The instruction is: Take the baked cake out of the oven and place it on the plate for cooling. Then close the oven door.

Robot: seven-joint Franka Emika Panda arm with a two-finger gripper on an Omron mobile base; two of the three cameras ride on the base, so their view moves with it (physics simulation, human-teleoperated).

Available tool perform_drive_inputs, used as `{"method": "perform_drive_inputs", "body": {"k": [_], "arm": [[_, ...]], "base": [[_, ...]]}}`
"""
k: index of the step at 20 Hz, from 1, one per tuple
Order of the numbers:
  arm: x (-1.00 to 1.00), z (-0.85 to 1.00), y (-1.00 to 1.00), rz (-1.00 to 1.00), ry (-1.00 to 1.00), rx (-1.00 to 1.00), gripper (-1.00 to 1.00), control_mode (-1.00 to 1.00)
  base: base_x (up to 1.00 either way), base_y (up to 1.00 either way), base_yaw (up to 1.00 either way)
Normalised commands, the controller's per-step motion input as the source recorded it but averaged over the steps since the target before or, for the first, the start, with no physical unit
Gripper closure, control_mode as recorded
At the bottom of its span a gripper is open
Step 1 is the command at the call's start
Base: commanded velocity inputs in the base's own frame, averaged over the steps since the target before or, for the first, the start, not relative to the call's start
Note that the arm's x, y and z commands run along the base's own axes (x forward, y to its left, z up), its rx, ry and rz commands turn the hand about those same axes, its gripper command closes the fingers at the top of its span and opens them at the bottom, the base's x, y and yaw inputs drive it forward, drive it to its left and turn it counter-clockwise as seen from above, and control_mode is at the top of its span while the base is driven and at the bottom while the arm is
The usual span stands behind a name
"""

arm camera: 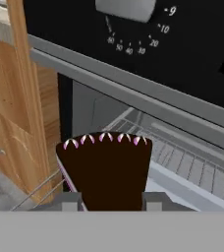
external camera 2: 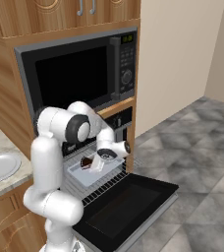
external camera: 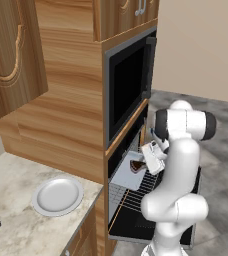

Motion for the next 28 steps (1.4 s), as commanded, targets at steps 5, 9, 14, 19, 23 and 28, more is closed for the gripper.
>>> {"method": "perform_drive_inputs", "body": {"k": [5, 9, 14, 19, 23, 28], "arm": [[-1.0, 0.82, 0.0, -0.13, -0.01, -0.01, 1.0, -1.0], [-1.0, 0.78, -0.15, -0.15, 0.0, -0.07, 1.0, -1.0], [-1.0, 0.66, -0.13, -0.12, 0.0, -0.07, 1.0, -1.0], [-1.0, 0.66, 0.0, -0.08, 0.0, -0.04, 1.0, -1.0], [-0.95, 0.7, 0.14, -0.06, 0.0, -0.04, 1.0, -1.0], [-0.57, 0.76, 0.32, -0.05, 0.0, -0.05, 1.0, -1.0]], "base": [[0.0, 0.0, 0.0], [0.0, 0.0, 0.0], [0.0, 0.0, 0.0], [0.0, 0.0, 0.0], [0.0, 0.0, 0.0], [0.0, 0.0, 0.0]]}}
